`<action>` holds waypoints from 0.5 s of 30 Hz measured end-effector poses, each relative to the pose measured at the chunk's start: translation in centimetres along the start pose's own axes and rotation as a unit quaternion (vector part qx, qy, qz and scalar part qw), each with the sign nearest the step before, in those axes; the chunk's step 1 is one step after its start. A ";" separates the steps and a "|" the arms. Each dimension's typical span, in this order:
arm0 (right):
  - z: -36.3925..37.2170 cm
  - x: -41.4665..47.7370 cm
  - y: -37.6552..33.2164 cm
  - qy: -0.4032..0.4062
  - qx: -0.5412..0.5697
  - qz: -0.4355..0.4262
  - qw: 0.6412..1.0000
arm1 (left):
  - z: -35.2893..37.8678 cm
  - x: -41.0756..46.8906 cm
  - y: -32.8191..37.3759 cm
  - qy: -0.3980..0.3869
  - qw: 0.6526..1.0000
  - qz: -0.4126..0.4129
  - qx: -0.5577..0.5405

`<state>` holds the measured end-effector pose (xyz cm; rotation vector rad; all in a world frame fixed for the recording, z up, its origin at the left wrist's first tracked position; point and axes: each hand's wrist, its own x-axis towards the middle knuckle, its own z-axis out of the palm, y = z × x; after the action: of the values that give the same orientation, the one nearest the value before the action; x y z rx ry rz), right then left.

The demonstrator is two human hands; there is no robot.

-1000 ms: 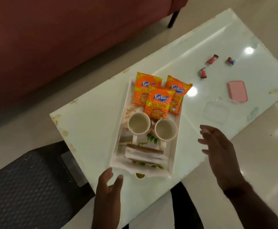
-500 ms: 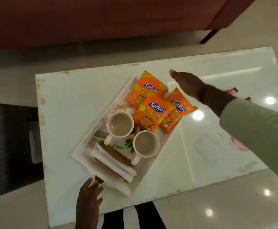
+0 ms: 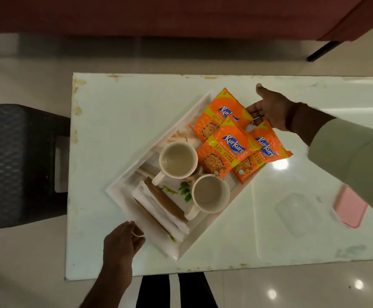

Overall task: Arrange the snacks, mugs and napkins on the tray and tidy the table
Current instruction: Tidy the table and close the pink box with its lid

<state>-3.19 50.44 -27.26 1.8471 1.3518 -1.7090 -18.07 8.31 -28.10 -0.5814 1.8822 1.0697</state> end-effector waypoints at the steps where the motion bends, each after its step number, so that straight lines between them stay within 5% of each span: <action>1: 0.0 0.1 0.0 -0.002 0.011 0.003 1.000 | 0.0 0.1 0.1 -0.001 1.000 -0.001 0.003; 15: -1.6 -4.8 6.4 0.042 0.197 -0.011 0.980 | -0.1 3.9 10.7 -0.010 0.979 0.163 0.119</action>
<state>3.40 46.16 -24.94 2.1373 1.1270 -2.0490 -27.84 13.91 -26.62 -0.1240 2.0963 1.0263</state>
